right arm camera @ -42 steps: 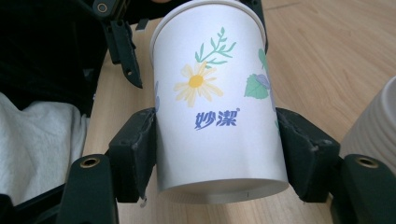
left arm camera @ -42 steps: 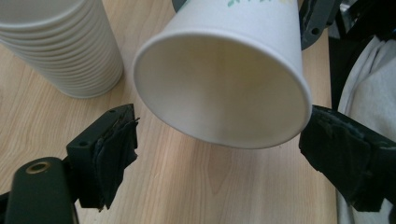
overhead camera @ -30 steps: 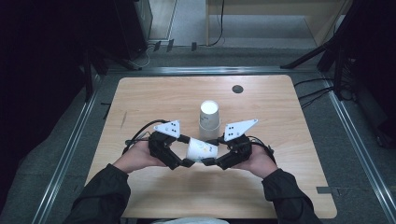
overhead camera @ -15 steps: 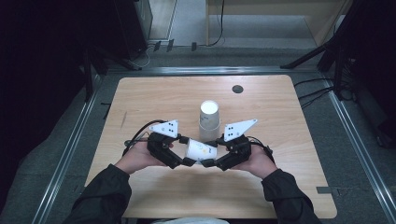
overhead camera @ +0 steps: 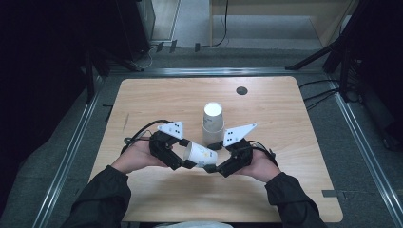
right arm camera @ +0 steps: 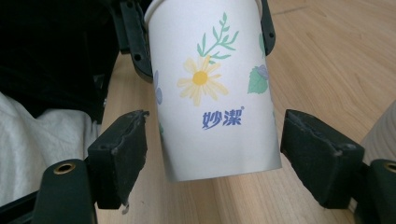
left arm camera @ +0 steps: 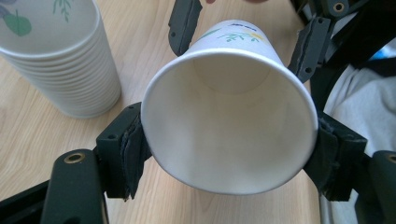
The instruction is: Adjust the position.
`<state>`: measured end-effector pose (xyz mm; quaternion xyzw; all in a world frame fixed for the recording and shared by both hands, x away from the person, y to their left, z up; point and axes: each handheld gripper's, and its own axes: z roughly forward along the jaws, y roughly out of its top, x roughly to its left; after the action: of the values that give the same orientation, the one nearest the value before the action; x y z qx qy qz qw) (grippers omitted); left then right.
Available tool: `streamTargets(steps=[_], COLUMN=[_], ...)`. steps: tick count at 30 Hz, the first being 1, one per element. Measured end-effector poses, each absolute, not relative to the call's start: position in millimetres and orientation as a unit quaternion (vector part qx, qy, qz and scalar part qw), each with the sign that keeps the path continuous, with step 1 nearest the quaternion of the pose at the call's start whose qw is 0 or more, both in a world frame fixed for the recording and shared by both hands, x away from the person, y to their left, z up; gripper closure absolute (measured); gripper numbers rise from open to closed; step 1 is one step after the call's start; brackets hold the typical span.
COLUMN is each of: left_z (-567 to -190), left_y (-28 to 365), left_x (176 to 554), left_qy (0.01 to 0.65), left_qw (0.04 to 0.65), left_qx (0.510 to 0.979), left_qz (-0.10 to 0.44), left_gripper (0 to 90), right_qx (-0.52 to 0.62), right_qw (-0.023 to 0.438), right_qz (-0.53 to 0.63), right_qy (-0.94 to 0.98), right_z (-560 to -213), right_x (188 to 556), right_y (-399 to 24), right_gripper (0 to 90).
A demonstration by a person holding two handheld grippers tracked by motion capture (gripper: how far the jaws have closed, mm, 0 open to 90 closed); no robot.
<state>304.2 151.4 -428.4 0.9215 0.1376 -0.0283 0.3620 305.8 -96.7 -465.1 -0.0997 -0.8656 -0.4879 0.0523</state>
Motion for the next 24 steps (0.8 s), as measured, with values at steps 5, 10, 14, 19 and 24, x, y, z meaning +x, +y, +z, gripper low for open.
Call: streamTargets(steps=[5, 10, 14, 19, 24], left_z=[-426, -427, -429, -432, -435], left_y=[142, 132, 127, 122, 120], left_x=[302, 299, 298, 298, 298], left_qy=[0.13, 0.117, 0.112, 0.112, 0.106], left_qw=[0.326, 0.283, 0.273, 0.26, 0.257], left_qx=[0.936, 0.952, 0.955, 0.959, 0.961], left_qz=[-0.016, -0.001, -0.004, -0.009, -0.008], left_gripper=[24.6, 24.6, 24.5, 24.5, 24.0], right_qx=[-0.099, -0.088, -0.084, -0.077, -0.07], right_qw=[0.049, 0.044, 0.045, 0.045, 0.045], right_qz=[-0.47, -0.455, -0.446, -0.437, -0.43], right_qy=[-0.876, -0.885, -0.89, -0.895, -0.899], right_z=[-471, -478, -480, -482, -484], right_x=[306, 305, 304, 302, 301], right_y=[-92, -85, -83, -78, -76], right_gripper=[23.9, 25.2, 25.4, 28.2, 32.1])
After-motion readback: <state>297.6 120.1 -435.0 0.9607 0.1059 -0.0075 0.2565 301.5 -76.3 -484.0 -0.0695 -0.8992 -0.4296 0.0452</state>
